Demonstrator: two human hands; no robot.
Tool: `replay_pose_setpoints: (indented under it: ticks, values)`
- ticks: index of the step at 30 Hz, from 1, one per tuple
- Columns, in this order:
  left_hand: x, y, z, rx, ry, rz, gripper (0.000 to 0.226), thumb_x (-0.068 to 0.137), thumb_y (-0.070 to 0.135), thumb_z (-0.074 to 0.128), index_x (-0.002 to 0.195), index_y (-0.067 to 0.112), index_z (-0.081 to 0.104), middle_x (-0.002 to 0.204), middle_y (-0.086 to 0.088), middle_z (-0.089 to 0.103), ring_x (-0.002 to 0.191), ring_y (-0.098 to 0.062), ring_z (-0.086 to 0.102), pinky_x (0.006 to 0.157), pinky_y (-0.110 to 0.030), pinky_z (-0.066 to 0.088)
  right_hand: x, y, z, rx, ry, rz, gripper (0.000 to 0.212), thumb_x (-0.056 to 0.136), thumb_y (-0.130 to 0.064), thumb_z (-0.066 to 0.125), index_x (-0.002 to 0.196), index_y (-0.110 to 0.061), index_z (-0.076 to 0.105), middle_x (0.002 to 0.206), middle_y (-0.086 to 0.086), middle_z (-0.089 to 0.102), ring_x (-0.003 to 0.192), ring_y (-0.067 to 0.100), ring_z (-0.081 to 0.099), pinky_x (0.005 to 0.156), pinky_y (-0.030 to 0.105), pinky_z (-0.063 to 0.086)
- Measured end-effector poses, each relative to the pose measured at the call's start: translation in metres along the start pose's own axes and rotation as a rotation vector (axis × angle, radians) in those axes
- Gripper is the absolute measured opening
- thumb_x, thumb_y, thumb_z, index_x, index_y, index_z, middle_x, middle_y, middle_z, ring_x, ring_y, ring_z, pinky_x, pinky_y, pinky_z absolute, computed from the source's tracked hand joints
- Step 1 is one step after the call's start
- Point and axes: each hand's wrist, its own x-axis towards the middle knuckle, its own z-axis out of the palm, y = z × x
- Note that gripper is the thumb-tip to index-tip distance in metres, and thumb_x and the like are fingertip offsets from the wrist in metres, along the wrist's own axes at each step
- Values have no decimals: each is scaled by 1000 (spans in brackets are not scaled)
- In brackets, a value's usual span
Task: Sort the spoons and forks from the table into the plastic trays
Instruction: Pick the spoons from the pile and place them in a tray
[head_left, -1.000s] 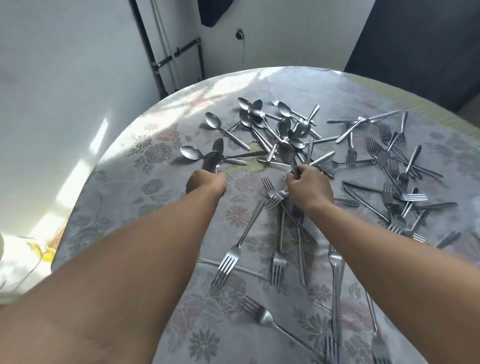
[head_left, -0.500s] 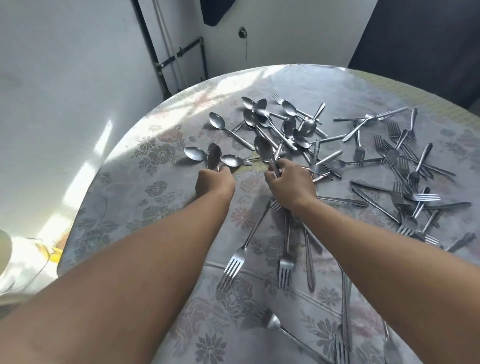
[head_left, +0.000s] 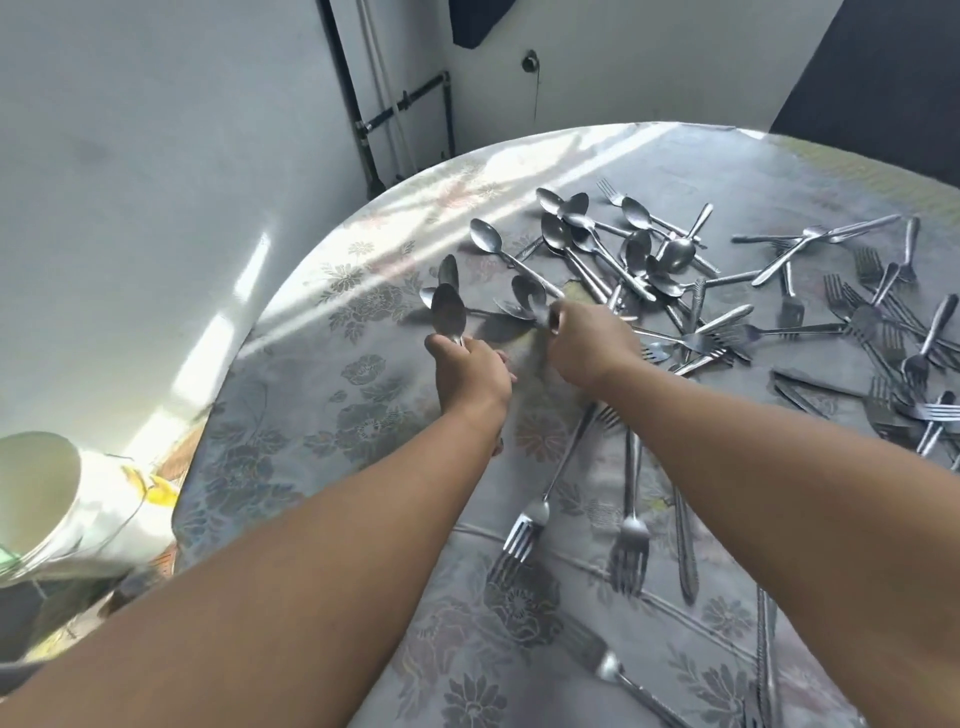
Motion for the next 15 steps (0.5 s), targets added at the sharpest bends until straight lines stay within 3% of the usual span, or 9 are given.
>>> replay_pose_setpoints:
  ticks: [3,6,8,10,12,15]
  values:
    - [-1,-6,-10,65,17,3,21,105,24,31,120,12,37,115,-17,65,84,-32,57,75,-41,46,-1,1,7,-21,89,-21,31,97,-1,47,108,-23,65,89,4,66,78,26,62,73,38,55]
    - [-6,-8,-17,26,35,-34,24,103,22,34,123,11,40,125,-19,61,104,-39,61,81,-46,49,-5,3,9,-39,182,-80,19,103,-13,49,99,-21,66,77,1,64,65,23,59,60,33,51]
    - [-10,-9,-20,-11,38,-33,28,103,25,38,127,10,44,122,-16,61,96,-31,61,76,-42,44,-10,-1,4,-54,237,-156,18,107,-19,47,101,-18,64,81,3,62,61,21,55,54,30,45]
    - [-14,-12,-20,-31,38,-31,31,105,35,43,124,11,48,109,-12,61,81,-23,55,74,-36,40,-18,-8,-7,-74,267,-216,18,108,-24,45,109,-17,62,102,8,58,62,21,52,57,32,45]
    - [-21,-13,-18,-87,48,-32,32,104,42,44,118,14,51,109,-18,65,82,-27,58,76,-40,44,-28,-15,-17,-103,238,-216,21,108,-24,38,115,-17,57,113,12,51,65,22,50,57,34,39]
    - [-41,-7,-10,-103,44,-33,27,105,38,40,116,15,50,105,-21,67,79,-33,62,71,-43,47,-44,-17,-27,-77,94,-185,14,102,-16,36,104,-21,49,104,9,58,79,29,58,63,35,38]
